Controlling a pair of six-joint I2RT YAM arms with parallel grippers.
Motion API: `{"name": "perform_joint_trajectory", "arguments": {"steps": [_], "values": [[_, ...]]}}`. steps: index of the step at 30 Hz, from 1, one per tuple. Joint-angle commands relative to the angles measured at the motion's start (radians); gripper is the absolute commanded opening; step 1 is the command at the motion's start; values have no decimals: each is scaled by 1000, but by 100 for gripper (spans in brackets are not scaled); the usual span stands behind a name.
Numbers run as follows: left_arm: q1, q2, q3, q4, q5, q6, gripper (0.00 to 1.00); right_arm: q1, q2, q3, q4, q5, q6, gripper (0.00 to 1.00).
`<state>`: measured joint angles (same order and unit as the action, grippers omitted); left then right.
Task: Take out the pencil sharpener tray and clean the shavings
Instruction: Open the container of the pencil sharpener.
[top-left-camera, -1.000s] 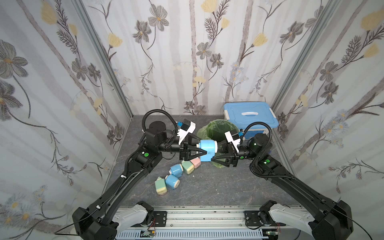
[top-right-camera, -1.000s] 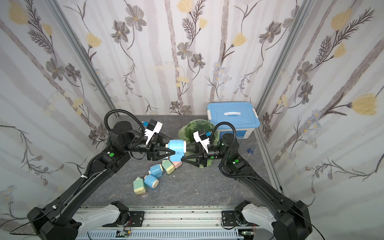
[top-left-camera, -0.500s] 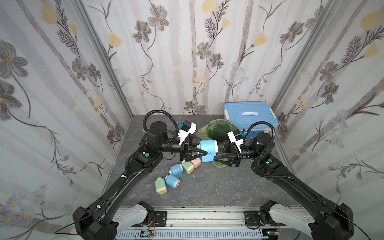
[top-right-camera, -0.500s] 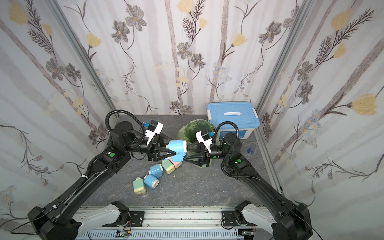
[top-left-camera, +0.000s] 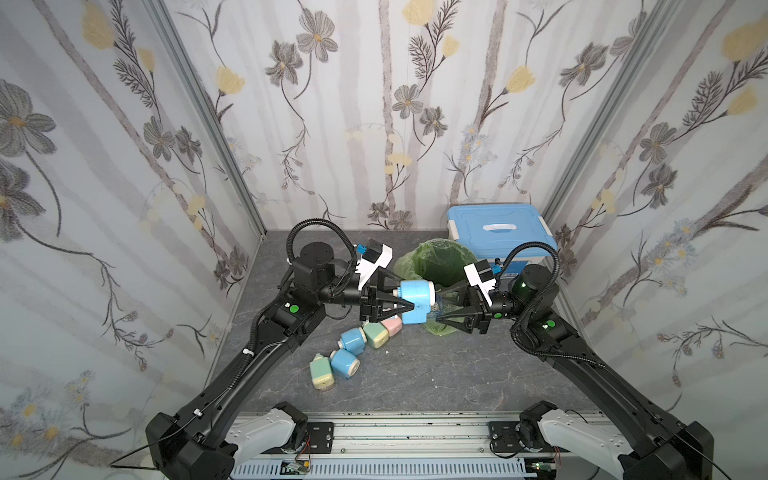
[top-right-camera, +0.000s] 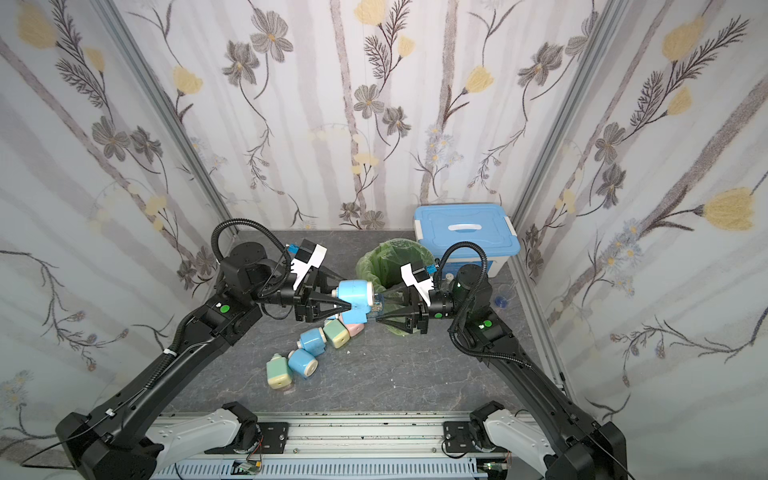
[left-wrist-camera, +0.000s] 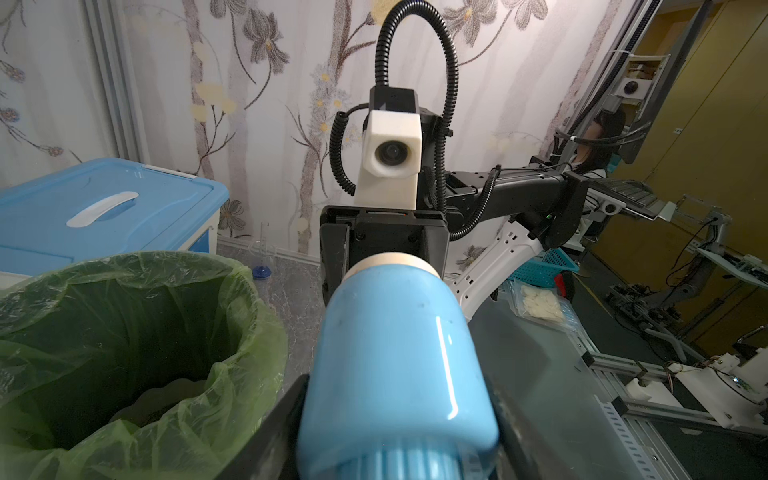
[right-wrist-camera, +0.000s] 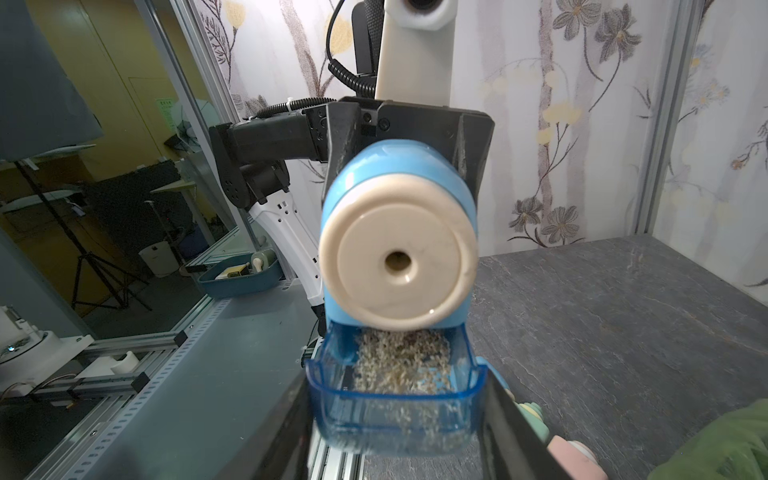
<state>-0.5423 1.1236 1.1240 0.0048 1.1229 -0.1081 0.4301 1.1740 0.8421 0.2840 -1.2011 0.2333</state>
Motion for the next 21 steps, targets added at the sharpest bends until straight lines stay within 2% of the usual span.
{"name": "perform_joint_trajectory", "arguments": {"steps": [1,13,18,21], "values": [[2,-4,-6,39,-15,3,32,-23,-17,-2,-21,-7,-36,41],[36,-8,-33,92,-141,-38,32,-114,-72,-11,-129,18,-74,41],[51,-8,-39,92,-175,-41,32,-150,-72,-9,-128,43,-40,41],[61,-19,-41,77,-254,-39,32,-175,-63,4,-127,88,31,41]]}}
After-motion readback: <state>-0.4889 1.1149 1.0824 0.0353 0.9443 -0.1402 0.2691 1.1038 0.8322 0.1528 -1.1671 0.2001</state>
